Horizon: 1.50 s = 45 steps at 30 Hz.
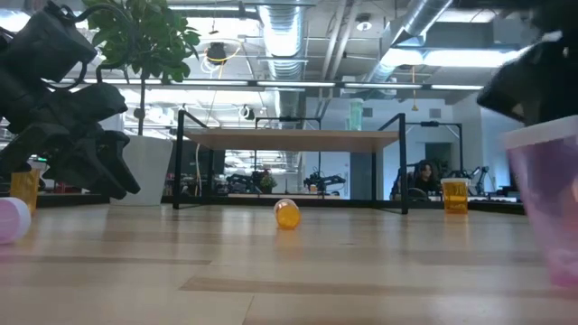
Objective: Pick and place medicine bottles onto shelf by color
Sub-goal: Put the middle pink pill bottle on the shelf
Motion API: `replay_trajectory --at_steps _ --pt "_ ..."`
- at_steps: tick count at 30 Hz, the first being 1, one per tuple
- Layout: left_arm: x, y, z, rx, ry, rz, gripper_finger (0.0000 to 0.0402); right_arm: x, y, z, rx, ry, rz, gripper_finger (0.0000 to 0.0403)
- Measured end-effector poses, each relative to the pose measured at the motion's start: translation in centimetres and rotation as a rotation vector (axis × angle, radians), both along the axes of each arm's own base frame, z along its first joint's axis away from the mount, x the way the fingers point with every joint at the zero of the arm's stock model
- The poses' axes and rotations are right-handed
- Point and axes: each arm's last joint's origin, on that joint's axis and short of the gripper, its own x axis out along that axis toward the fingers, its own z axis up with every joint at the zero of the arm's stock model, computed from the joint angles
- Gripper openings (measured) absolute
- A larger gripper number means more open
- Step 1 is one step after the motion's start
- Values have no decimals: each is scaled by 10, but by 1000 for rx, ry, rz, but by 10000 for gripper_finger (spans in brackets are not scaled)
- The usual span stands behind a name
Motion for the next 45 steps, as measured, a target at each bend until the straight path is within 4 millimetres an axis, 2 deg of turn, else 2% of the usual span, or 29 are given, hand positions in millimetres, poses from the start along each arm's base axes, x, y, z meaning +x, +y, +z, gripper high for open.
replay_trajectory --at_steps 4,12,22,29,34,37,40,45 --pt "0 0 0 -2 0 1 212 1 2 -8 4 19 -7 189" --pt "0 0 0 -4 -1 3 212 3 2 -7 -4 -9 -15 187" --pt "0 0 0 -4 -1 3 212 10 0 -5 -4 -59 -9 123" --pt "0 0 0 -4 -1 3 212 19 -9 2 -4 -105 3 129" --pt "0 0 1 -32 -14 19 212 34 -30 32 -28 -196 43 140" --pt "5 -2 6 -209 -114 87 212 44 -50 65 -55 -298 69 138" --pt "17 -5 25 -324 -305 91 212 47 -78 99 -110 -395 92 134" --pt "32 -13 63 -314 -452 -157 212 42 -136 150 -213 -543 49 137"
